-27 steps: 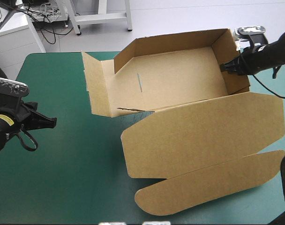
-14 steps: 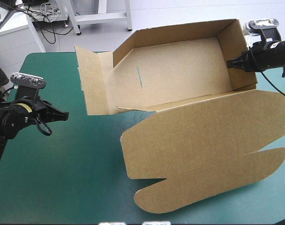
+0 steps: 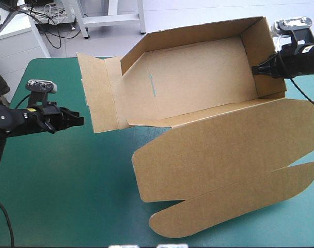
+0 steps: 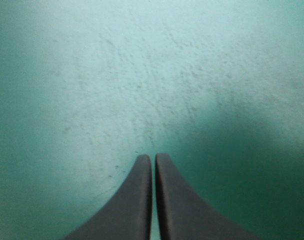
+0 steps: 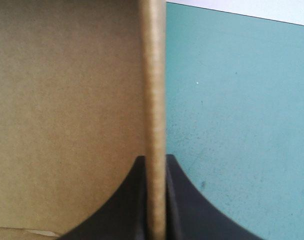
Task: Fold the box
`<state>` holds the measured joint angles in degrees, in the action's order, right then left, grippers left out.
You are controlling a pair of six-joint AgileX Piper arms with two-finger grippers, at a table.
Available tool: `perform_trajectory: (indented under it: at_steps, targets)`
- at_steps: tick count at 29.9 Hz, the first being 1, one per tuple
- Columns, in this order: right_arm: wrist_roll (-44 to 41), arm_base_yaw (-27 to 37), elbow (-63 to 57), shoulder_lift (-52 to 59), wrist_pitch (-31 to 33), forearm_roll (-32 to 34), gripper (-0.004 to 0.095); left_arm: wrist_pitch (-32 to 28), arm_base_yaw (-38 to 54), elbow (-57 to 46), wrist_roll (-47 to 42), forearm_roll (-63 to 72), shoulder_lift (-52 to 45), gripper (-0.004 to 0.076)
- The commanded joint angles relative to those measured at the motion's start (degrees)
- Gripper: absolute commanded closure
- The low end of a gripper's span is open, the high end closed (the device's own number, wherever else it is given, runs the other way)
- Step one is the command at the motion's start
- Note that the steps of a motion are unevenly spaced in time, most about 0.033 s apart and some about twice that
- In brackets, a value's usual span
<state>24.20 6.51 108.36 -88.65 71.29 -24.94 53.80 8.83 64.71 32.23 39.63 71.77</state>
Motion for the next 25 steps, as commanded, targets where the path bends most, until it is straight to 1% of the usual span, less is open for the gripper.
perform_trajectory:
  at_steps: [1, 3, 4, 6, 8, 9, 13, 14, 16, 17, 19, 20, 23, 25]
  targets:
    - [-0.1, 0.4, 1.5, 3.2, 0.6, -3.9, 0.0928, 11.3, 11.0, -2.6, 16.7, 24.9, 1.1, 0.0708]
    - [-0.1, 0.4, 1.5, 3.2, 0.6, -5.6, 0.0928, 17.2, 15.6, -5.3, 22.7, 33.3, 2.3, 0.0708]
    - [-0.1, 0.4, 1.5, 3.2, 0.6, -6.3, 0.0928, 18.9, 17.2, -7.1, 24.4, 37.2, 2.8, 0.0708]
    - [-0.1, 0.4, 1.5, 3.2, 0.6, -7.5, 0.0928, 18.4, 18.2, -10.4, 26.0, 41.8, 3.0, 0.0708]
    - [0.0, 0.4, 1.5, 3.2, 0.6, -8.3, 0.0928, 15.8, 18.4, -12.6, 26.5, 41.8, 3.0, 0.0710]
    - [0.0, 0.4, 1.5, 3.2, 0.6, -8.3, 0.0928, 15.4, 18.4, -13.6, 27.0, 41.8, 3.0, 0.0709]
    - [0.1, 0.4, 1.5, 3.2, 0.6, -8.3, 0.0928, 15.2, 17.9, -15.6, 27.0, 44.0, 3.3, 0.0707]
    - [0.2, 0.3, 1.5, 3.2, 0.6, -8.3, 0.0928, 15.8, 17.4, -15.6, 26.8, 44.5, 3.5, 0.0695]
    - [0.2, -0.6, 1.5, 3.2, 0.6, -7.9, 0.0928, 16.8, 16.1, -15.6, 26.8, 45.6, 3.9, 0.0646]
    - [0.2, -1.1, 1.5, 3.2, 0.6, -7.6, 0.0928, 17.6, 15.2, -15.5, 26.8, 46.3, 4.0, 0.0605]
    - [0.2, -2.7, 1.5, 3.2, 0.6, -7.0, 0.0928, 18.7, 13.7, -15.3, 26.8, 47.4, 4.1, 0.0512]
    - [0.2, -3.5, 1.5, 3.2, 0.6, -6.8, 0.0928, 19.5, 12.9, -14.9, 26.9, 47.6, 4.1, 0.0442]
    - [0.2, -5.1, 1.5, 3.2, 0.6, -6.7, 0.0928, 20.1, 11.6, -14.2, 27.3, 47.8, 4.1, 0.0274]
    - [0.1, -5.7, 1.5, 3.2, 0.6, -6.7, 0.0928, 20.1, 11.2, -13.9, 27.1, 48.4, 4.1, 0.0212]
